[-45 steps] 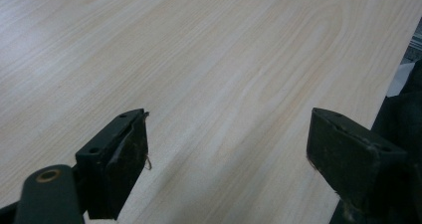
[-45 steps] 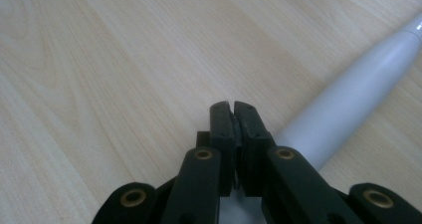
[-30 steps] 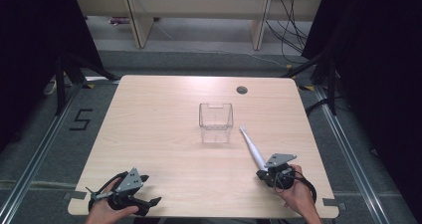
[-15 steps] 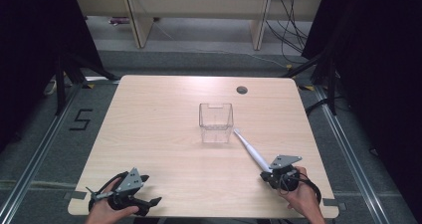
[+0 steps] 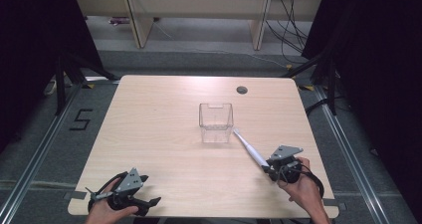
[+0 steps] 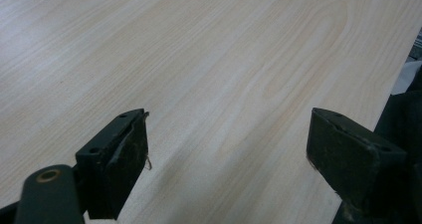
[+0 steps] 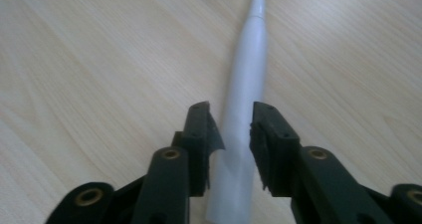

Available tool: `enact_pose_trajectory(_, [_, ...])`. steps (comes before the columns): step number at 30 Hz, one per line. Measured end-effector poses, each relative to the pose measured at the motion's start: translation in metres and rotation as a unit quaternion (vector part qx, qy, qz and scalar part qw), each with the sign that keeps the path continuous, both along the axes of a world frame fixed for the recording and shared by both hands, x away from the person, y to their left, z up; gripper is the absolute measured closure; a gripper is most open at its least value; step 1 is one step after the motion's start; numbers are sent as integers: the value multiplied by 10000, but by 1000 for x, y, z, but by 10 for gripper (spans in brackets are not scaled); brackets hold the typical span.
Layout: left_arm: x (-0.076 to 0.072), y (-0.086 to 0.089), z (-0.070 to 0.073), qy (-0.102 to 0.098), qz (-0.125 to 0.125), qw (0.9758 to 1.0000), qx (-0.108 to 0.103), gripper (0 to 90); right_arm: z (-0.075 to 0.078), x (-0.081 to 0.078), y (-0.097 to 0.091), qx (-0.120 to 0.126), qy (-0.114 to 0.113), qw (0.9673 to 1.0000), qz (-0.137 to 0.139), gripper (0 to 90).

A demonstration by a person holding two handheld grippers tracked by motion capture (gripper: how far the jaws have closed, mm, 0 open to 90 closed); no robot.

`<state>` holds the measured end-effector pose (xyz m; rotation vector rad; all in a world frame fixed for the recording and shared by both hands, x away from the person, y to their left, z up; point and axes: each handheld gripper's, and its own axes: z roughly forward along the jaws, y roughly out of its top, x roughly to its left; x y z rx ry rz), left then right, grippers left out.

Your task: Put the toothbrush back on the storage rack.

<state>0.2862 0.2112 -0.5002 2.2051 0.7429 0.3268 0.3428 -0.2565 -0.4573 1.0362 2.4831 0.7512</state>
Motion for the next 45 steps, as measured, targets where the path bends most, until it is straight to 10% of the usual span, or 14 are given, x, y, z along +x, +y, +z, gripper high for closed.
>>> enact_pose_trajectory(8, [0, 0, -1, 53, 18, 10000, -11, 161, 8, 18, 4, -142, 233, 9995, -163, 533])
enact_pose_trajectory(14, [0, 0, 0, 27, 5, 10000, 7, 161, 9, 40, 22, -543, 872, 9944, -260, 399])
enact_pose_trajectory(45, [1, 1, 0, 94, -15, 10000, 29, 160, -7, 88, 45, -1296, 1611, 9784, -79, 517])
